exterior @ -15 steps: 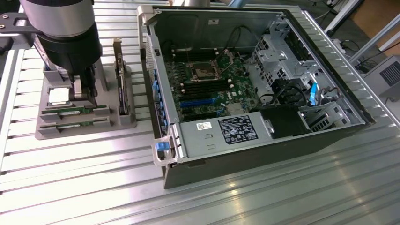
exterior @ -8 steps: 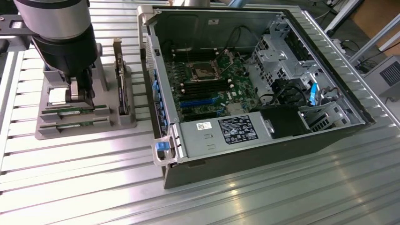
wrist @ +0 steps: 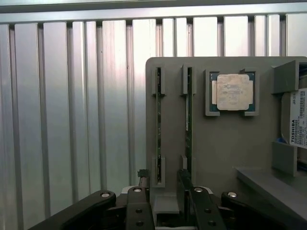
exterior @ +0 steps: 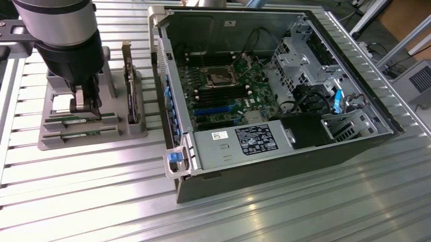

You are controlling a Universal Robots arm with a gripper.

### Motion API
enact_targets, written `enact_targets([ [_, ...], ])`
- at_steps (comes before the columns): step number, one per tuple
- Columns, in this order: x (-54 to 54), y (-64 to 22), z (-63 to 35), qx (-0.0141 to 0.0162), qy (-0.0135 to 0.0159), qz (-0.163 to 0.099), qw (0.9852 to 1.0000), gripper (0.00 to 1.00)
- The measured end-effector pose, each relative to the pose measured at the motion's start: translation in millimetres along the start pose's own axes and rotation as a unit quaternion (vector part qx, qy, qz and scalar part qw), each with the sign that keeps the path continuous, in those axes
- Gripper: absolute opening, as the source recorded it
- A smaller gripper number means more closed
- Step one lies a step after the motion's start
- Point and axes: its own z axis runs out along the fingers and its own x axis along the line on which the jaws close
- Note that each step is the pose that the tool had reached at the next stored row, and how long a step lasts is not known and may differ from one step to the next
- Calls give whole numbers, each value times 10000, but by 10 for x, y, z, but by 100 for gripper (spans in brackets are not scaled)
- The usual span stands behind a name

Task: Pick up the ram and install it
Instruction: 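Pick up the ram and move it above insertion slot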

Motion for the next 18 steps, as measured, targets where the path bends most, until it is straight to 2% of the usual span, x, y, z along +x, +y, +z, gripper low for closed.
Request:
enact_targets([
  [18, 59, 19, 111, 0, -1, 0, 10000, 36],
])
